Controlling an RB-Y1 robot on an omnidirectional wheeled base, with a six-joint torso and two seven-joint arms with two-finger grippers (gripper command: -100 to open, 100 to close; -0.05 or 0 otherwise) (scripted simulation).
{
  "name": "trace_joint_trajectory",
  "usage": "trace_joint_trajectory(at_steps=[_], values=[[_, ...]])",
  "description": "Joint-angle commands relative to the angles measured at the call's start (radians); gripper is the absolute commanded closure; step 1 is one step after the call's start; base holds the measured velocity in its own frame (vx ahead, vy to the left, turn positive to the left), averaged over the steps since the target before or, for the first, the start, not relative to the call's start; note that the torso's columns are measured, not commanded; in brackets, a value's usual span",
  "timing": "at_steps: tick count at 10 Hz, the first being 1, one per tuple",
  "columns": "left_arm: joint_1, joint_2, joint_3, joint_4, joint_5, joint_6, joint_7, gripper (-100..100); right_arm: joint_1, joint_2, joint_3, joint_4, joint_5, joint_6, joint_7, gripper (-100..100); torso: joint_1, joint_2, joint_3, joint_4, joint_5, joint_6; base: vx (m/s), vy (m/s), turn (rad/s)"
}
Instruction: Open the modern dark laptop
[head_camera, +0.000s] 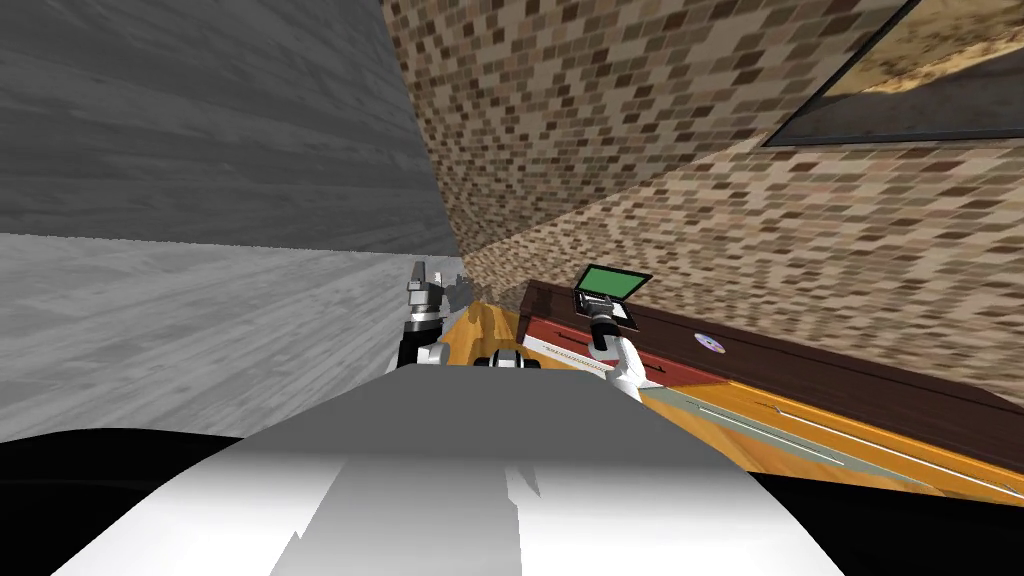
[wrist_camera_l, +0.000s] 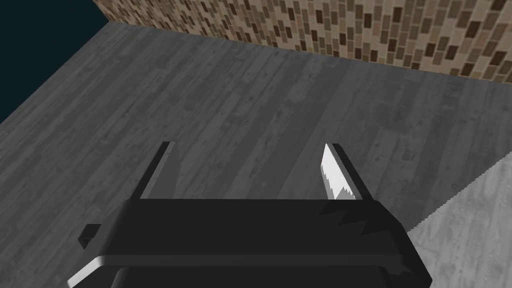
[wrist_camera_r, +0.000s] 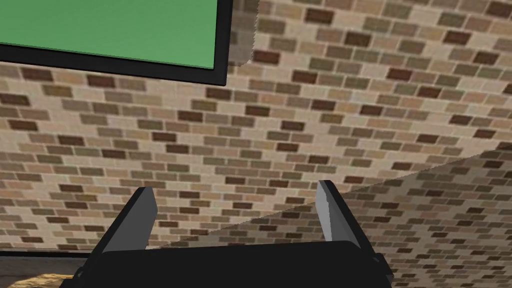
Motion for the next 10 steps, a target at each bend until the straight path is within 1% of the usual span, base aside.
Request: trace_joint_trajectory(at_steps=[1, 3, 4, 5, 6, 7, 8, 9, 10], values=[[0.000, 0.000, 0.000, 0.000, 0.000, 0.000, 0.000, 0, -0.023, -0.021, -0.025, 0.041, 0.048, 0.032, 0.040, -100, 0.000, 0.000, 0.000, 0.000, 0.000, 0.000, 0.006, -0.013, 0.096], [0.000, 0.000, 0.000, 0.000, 0.000, 0.000, 0.000, 0, -0.051, -0.050, -0.061, 0.094, 0.101, 0.060, 0.088, -100, 0.001, 0.000, 0.000, 0.000, 0.000, -0.001, 0.008, -0.021, 0.265], [0.000, 0.000, 0.000, 0.000, 0.000, 0.000, 0.000, 0, -0.051, -0.050, -0.061, 0.094, 0.101, 0.060, 0.088, -100, 0.001, 0.000, 0.000, 0.000, 0.000, -0.001, 0.010, -0.027, 0.095], [0.000, 0.000, 0.000, 0.000, 0.000, 0.000, 0.000, 0, -0.064, -0.068, -0.080, 0.122, 0.127, 0.073, 0.111, -100, 0.001, 0.000, 0.000, 0.000, 0.000, 0.001, 0.008, -0.029, 0.152], [0.000, 0.000, 0.000, 0.000, 0.000, 0.000, 0.000, 0, -0.078, -0.087, -0.099, 0.151, 0.152, 0.086, 0.133, -100, 0.001, 0.000, 0.000, 0.000, 0.000, 0.000, 0.005, -0.045, 0.322], [0.000, 0.000, 0.000, 0.000, 0.000, 0.000, 0.000, 0, -0.078, -0.087, -0.099, 0.151, 0.152, 0.086, 0.133, -100, 0.000, 0.000, 0.000, 0.000, 0.000, -0.001, 0.007, -0.041, 0.135], [0.000, 0.000, 0.000, 0.000, 0.000, 0.000, 0.000, 0, -0.092, -0.106, -0.118, 0.180, 0.176, 0.098, 0.156, -100, 0.001, 0.000, 0.000, 0.000, 0.000, 0.000, 0.010, -0.033, 0.146], [0.000, 0.000, 0.000, 0.000, 0.000, 0.000, 0.000, 0, -0.092, -0.106, -0.118, 0.180, 0.176, 0.098, 0.156, -100, 0.001, 0.000, 0.000, 0.000, 0.000, 0.000, 0.010, -0.029, 0.125], [0.000, 0.000, 0.000, 0.000, 0.000, 0.000, 0.000, 0, -0.105, -0.125, -0.137, 0.210, 0.201, 0.109, 0.178, -100, 0.002, 0.000, 0.000, 0.000, 0.000, 0.000, 0.013, -0.033, 0.263]])
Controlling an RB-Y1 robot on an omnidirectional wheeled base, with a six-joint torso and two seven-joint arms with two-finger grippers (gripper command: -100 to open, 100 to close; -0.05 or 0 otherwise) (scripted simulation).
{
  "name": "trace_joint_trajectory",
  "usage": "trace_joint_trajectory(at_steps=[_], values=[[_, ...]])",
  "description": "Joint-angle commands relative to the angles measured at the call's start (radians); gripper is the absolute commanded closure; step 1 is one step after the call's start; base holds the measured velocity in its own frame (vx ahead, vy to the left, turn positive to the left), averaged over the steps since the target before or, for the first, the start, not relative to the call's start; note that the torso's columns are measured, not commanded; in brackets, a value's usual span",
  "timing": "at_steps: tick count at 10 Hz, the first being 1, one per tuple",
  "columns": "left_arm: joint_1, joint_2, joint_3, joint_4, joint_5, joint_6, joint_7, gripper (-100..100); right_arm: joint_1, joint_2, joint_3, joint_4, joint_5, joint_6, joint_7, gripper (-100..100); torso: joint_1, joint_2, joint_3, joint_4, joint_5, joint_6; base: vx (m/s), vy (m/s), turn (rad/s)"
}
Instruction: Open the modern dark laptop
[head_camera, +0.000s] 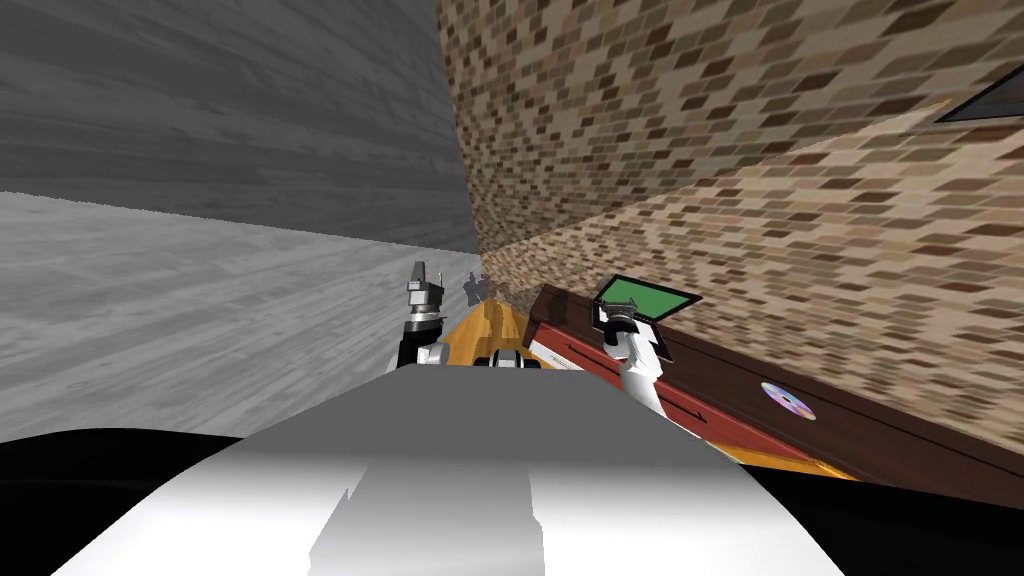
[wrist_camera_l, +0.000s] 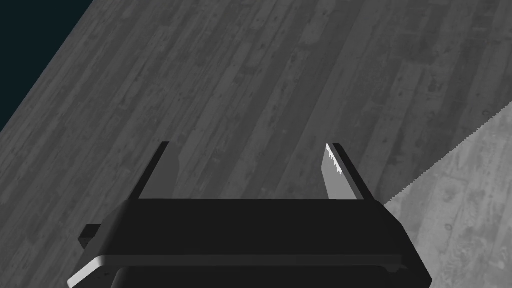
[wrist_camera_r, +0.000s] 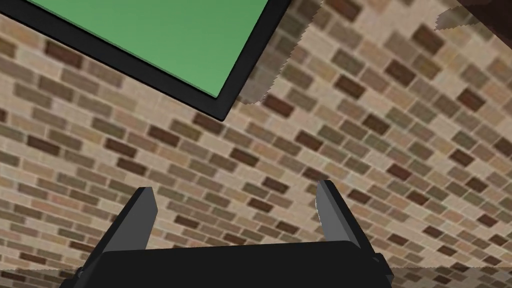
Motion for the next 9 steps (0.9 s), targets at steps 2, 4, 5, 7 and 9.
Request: trace_joint_trajectory(at_steps=[2, 4, 5, 7, 9], values=[[0.000, 0.000, 0.000, 0.000, 0.000, 0.000, 0.000, 0, -0.036, -0.033, -0.051, 0.074, 0.058, 0.012, 0.050, -100, -0.001, 0.000, 0.000, 0.000, 0.000, 0.001, 0.005, -0.035, 0.132], [0.000, 0.000, 0.000, 0.000, 0.000, 0.000, 0.000, 0, -0.049, -0.050, -0.070, 0.104, 0.082, 0.022, 0.072, -100, -0.001, 0.000, 0.000, 0.000, 0.000, -0.001, -0.003, -0.050, 0.242], [0.000, 0.000, 0.000, 0.000, 0.000, 0.000, 0.000, 0, -0.062, -0.067, -0.089, 0.134, 0.106, 0.033, 0.093, -100, -0.001, 0.001, 0.000, 0.000, 0.000, 0.001, -0.003, -0.049, 0.157], [0.000, 0.000, 0.000, 0.000, 0.000, 0.000, 0.000, 0, -0.087, -0.101, -0.125, 0.192, 0.151, 0.053, 0.133, -100, -0.001, -0.001, 0.000, 0.000, 0.000, -0.001, 0.002, -0.073, 0.314], [0.000, 0.000, 0.000, 0.000, 0.000, 0.000, 0.000, 0, -0.110, -0.131, -0.158, 0.247, 0.192, 0.070, 0.168, -100, -0.001, 0.000, 0.000, 0.000, 0.000, 0.000, -0.003, -0.079, 0.266]])
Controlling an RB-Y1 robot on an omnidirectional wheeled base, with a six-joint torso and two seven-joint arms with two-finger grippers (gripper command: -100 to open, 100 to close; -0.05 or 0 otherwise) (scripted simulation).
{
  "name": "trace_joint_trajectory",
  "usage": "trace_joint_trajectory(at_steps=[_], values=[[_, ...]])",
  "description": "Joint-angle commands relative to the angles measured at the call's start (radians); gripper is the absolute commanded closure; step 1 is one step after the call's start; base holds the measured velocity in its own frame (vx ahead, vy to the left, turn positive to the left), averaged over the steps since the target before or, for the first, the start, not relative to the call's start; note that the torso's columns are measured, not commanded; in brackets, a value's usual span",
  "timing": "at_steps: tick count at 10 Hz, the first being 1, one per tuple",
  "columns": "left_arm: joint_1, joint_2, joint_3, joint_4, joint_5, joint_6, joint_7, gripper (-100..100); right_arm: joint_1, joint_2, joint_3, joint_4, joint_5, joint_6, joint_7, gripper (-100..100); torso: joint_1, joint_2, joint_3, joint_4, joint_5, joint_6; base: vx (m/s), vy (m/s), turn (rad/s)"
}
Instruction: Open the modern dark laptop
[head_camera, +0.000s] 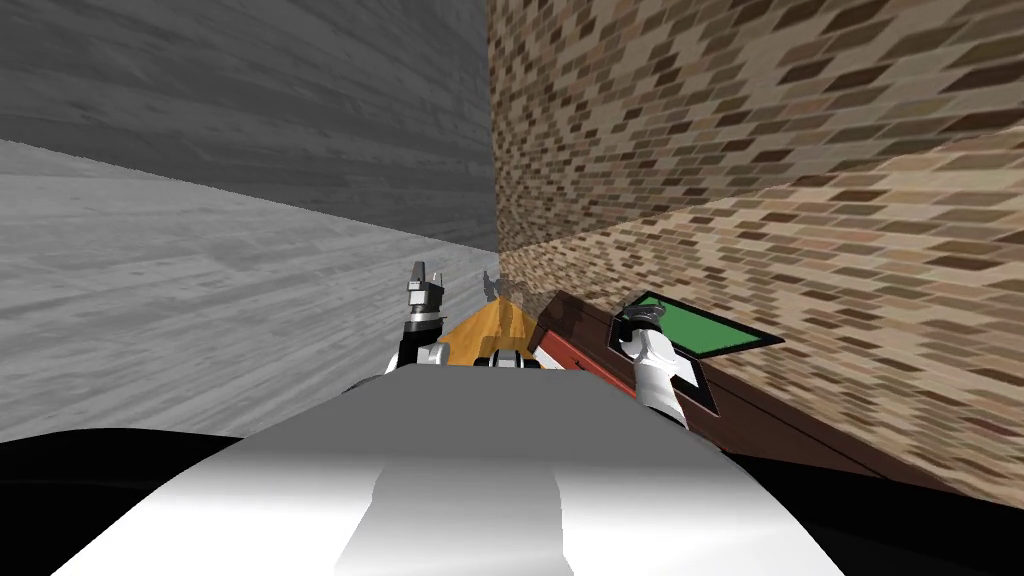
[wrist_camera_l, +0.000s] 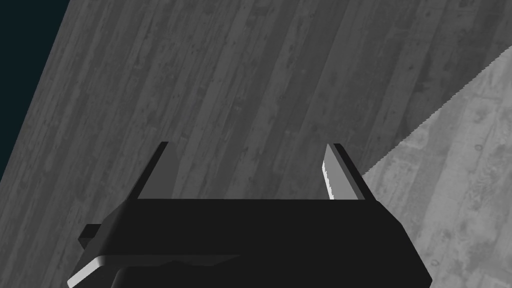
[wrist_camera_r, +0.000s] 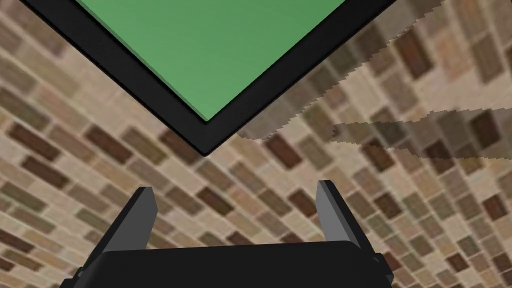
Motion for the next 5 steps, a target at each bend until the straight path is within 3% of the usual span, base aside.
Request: trace_joint_trajectory(at_steps=[1, 5], values=[[0.000, 0.000, 0.000, 0.000, 0.000, 0.000, 0.000, 0, -0.008, -0.048, -0.029, 0.055, 0.029, 0.032, 0.046, -100, 0.000, 0.000, 0.000, 0.000, 0.000, 0.000, -0.011, -0.074, 0.238], [0.000, 0.000, 0.000, 0.000, 0.000, 0.000, 0.000, 0, -0.024, -0.066, -0.053, 0.099, 0.056, 0.043, 0.070, -100, 0.002, 0.000, 0.000, 0.000, 0.001, 0.000, -0.007, -0.035, 0.097]])
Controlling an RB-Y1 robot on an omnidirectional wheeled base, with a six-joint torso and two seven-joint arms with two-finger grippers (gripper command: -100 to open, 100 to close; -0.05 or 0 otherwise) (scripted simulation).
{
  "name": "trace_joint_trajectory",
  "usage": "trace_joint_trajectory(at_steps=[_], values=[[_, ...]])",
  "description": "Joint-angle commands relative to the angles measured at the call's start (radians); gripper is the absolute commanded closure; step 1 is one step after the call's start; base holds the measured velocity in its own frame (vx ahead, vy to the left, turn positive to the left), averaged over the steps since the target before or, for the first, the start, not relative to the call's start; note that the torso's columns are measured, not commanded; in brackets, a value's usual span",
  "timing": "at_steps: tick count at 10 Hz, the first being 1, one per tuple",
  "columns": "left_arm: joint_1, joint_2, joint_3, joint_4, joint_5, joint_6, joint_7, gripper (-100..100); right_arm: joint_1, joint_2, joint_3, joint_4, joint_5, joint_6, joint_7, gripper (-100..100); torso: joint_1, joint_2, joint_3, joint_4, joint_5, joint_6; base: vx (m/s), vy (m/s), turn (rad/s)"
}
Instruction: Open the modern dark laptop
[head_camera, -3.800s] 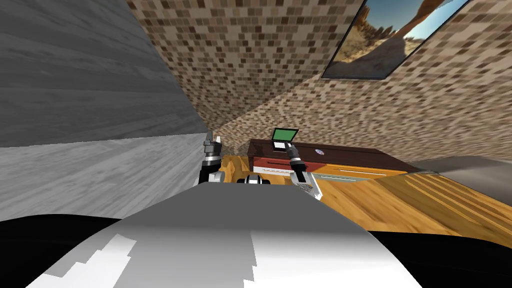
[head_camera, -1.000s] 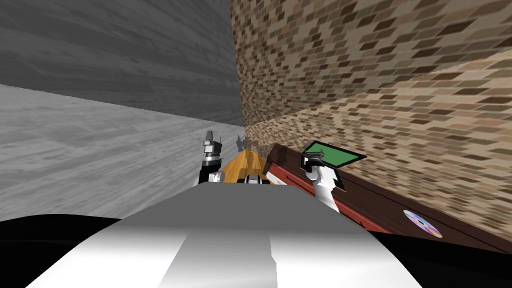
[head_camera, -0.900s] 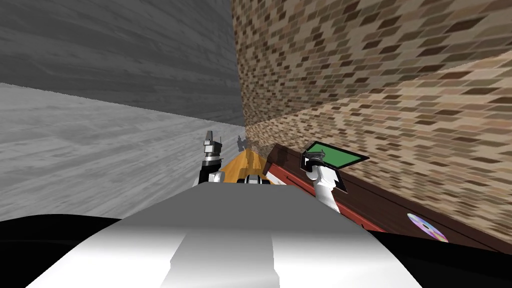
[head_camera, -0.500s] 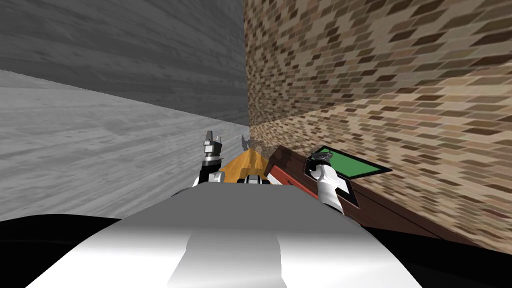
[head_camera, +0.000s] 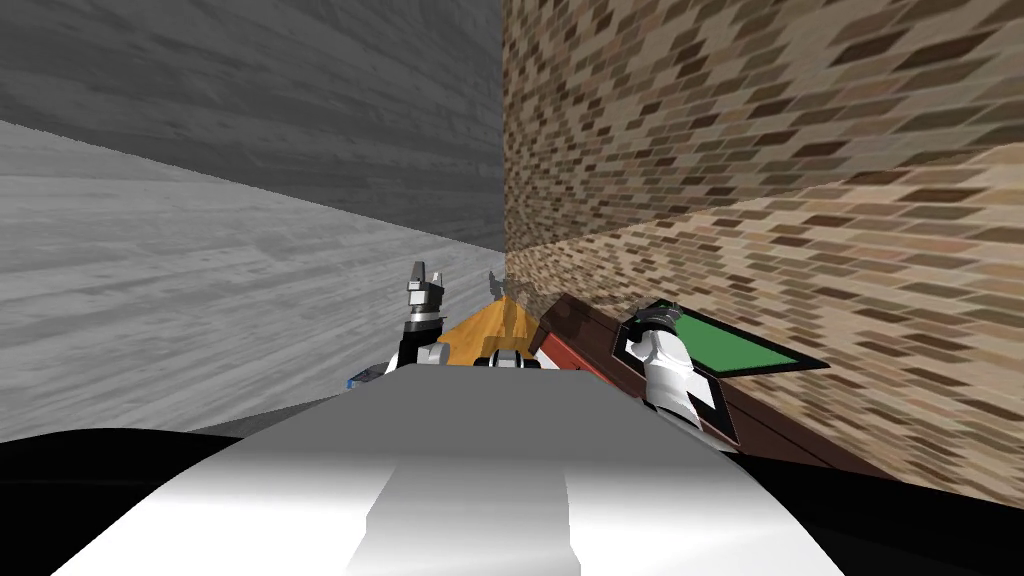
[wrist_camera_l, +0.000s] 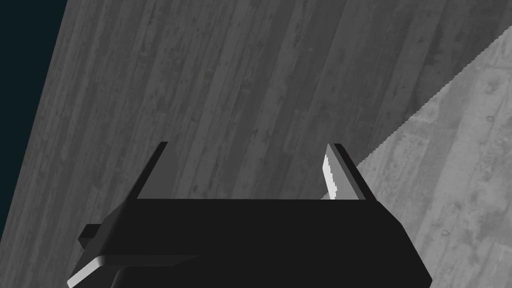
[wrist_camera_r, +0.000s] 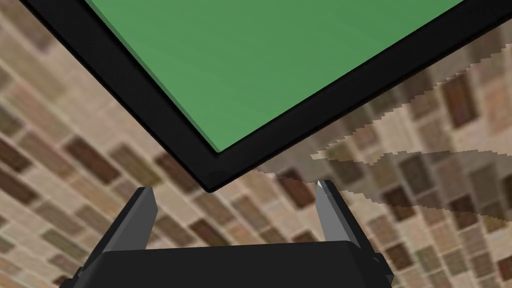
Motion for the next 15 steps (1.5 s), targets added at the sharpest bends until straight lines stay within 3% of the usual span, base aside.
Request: trace_joint_trajectory(at_steps=[1, 2, 4, 5, 6, 7, 8, 9, 10, 11, 12, 13, 14, 15], values=[[0.000, 0.000, 0.000, 0.000, 0.000, 0.000, 0.000, 0, -0.022, -0.008, -0.033, 0.047, 0.045, 0.001, 0.012, -100, -0.001, 0.000, 0.000, 0.000, 0.000, 0.000, -0.011, -0.043, 0.175], [0.000, 0.000, 0.000, 0.000, 0.000, 0.000, 0.000, 0, -0.029, -0.012, -0.042, 0.065, 0.054, 0.004, 0.020, -100, -0.002, 0.000, 0.000, 0.000, -0.001, 0.000, -0.007, -0.057, 0.156], [0.000, 0.000, 0.000, 0.000, 0.000, 0.000, 0.000, 0, -0.027, -0.011, -0.040, 0.059, 0.053, -0.001, 0.012, -100, -0.001, 0.000, 0.000, 0.000, 0.000, 0.000, -0.001, -0.018, 0.012], [0.000, 0.000, 0.000, 0.000, 0.000, 0.000, 0.000, 0, -0.027, -0.011, -0.040, 0.059, 0.053, -0.001, 0.012, 100, 0.001, 0.000, 0.000, 0.000, 0.000, 0.000, 0.001, -0.008, -0.011], [0.000, 0.000, 0.000, 0.000, 0.000, 0.000, 0.000, 0, 0.022, 0.036, -0.022, 0.013, 0.103, 0.050, -0.038, 100, 0.000, 0.000, 0.000, -0.001, -0.002, -0.001, 0.016, -0.081, 0.187], [0.000, 0.000, 0.000, 0.000, 0.000, 0.000, 0.000, 0, 0.035, 0.041, -0.022, 0.013, 0.148, 0.069, -0.070, 100, -0.006, -0.004, -0.001, -0.005, -0.009, -0.005, 0.000, -0.083, 0.145], [0.000, 0.000, 0.000, 0.000, 0.000, 0.000, 0.000, 0, 0.035, 0.041, -0.022, 0.013, 0.151, 0.078, -0.076, 100, -0.011, -0.008, -0.003, -0.006, -0.012, -0.004, -0.006, -0.029, 0.031], [0.000, 0.000, 0.000, 0.000, 0.000, 0.000, 0.000, 0, 0.072, 0.082, -0.003, -0.031, 0.201, 0.117, -0.123, 100, -0.012, -0.008, -0.004, -0.007, -0.012, -0.001, 0.001, -0.063, 0.186], [0.000, 0.000, 0.000, 0.000, 0.000, 0.000, 0.000, 0, 0.093, 0.095, -0.003, -0.031, 0.249, 0.151, -0.163, 100, -0.015, -0.010, -0.004, -0.008, -0.015, -0.006, -0.025, -0.052, 0.143], [0.000, 0.000, 0.000, 0.000, 0.000, 0.000, 0.000, 0, 0.099, 0.095, -0.003, -0.031, 0.249, 0.156, -0.163, 100, -0.016, -0.009, -0.003, -0.009, -0.017, -0.002, -0.011, -0.009, 0.034], [0.000, 0.000, 0.000, 0.000, 0.000, 0.000, 0.000, 0, 0.136, 0.130, 0.017, -0.075, 0.278, 0.191, -0.186, 100, -0.018, -0.008, -0.003, -0.009, -0.019, 0.003, -0.041, -0.049, 0.143], [0.000, 0.000, 0.000, 0.000, 0.000, 0.000, 0.000, 0, 0.149, 0.131, 0.017, -0.075, 0.347, 0.232, -0.251, 100, -0.022, -0.008, -0.002, -0.009, -0.022, -0.002, -0.043, -0.049, 0.148], [0.000, 0.000, 0.000, 0.000, 0.000, 0.000, 0.000, 0, 0.162, 0.150, 0.017, -0.075, 0.347, 0.234, -0.251, 100, -0.022, -0.008, -0.002, -0.009, -0.021, 0.001, -0.008, -0.010, 0.030], [0.000, 0.000, 0.000, 0.000, 0.000, 0.000, 0.000, 0, 0.197, 0.176, 0.036, -0.119, 0.402, 0.284, -0.310, 100, -0.022, -0.008, -0.001, -0.010, -0.022, 0.005, -0.034, -0.041, 0.121]])
